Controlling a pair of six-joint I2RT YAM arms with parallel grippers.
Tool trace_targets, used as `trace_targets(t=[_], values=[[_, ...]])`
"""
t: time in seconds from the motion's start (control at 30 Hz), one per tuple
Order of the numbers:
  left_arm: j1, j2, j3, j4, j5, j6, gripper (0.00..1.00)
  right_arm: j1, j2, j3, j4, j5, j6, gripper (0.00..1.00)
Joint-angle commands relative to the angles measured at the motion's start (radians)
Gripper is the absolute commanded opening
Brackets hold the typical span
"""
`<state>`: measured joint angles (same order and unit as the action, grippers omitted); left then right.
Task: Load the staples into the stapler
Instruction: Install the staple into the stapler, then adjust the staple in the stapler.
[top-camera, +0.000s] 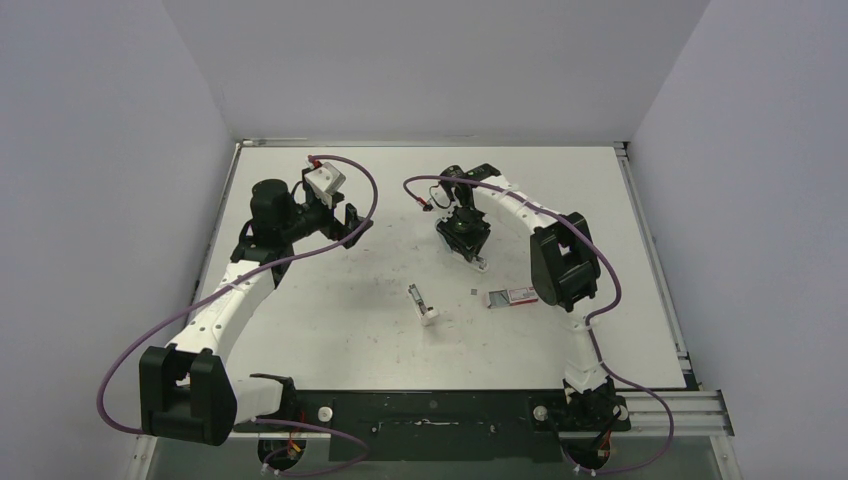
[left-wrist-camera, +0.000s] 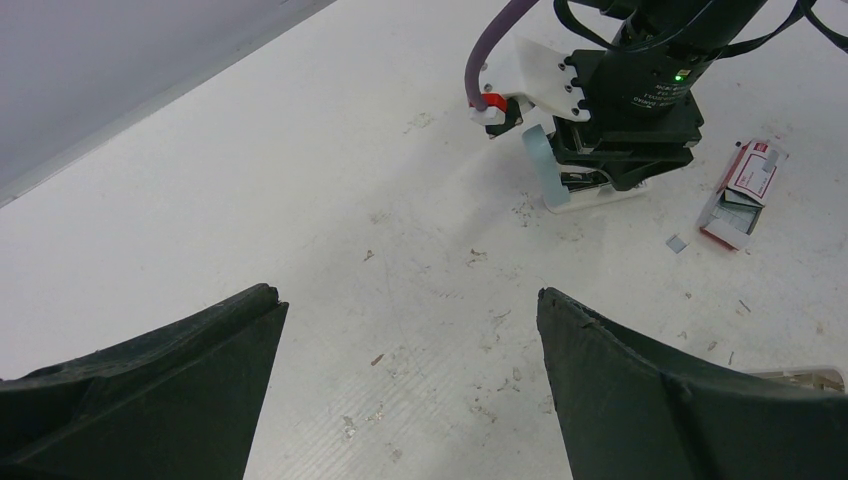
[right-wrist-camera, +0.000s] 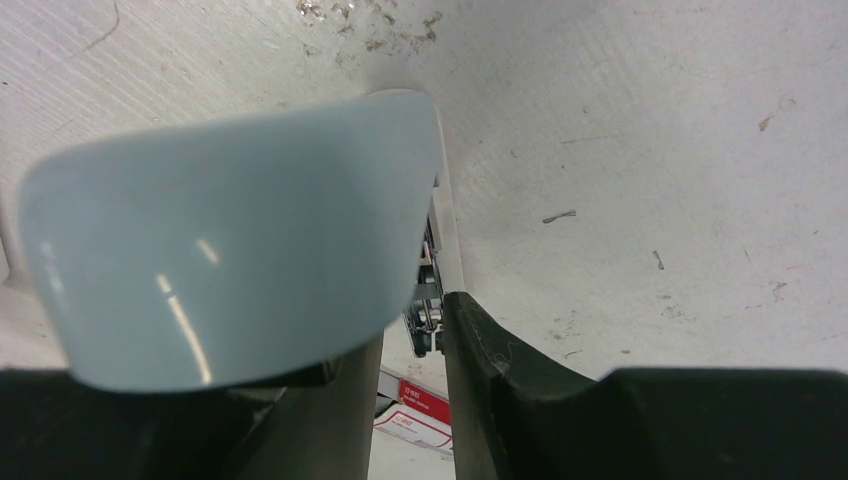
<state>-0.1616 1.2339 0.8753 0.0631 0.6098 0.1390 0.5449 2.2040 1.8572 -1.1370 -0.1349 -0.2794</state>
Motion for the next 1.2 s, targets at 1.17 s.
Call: trace_targets(t=[1.17], values=[[0.022, -0.024, 0.036, 0.000, 0.005, 0.012, 0.97, -0.112, -0.194, -0.205, 0.244, -0.227, -0.025, 0.30]])
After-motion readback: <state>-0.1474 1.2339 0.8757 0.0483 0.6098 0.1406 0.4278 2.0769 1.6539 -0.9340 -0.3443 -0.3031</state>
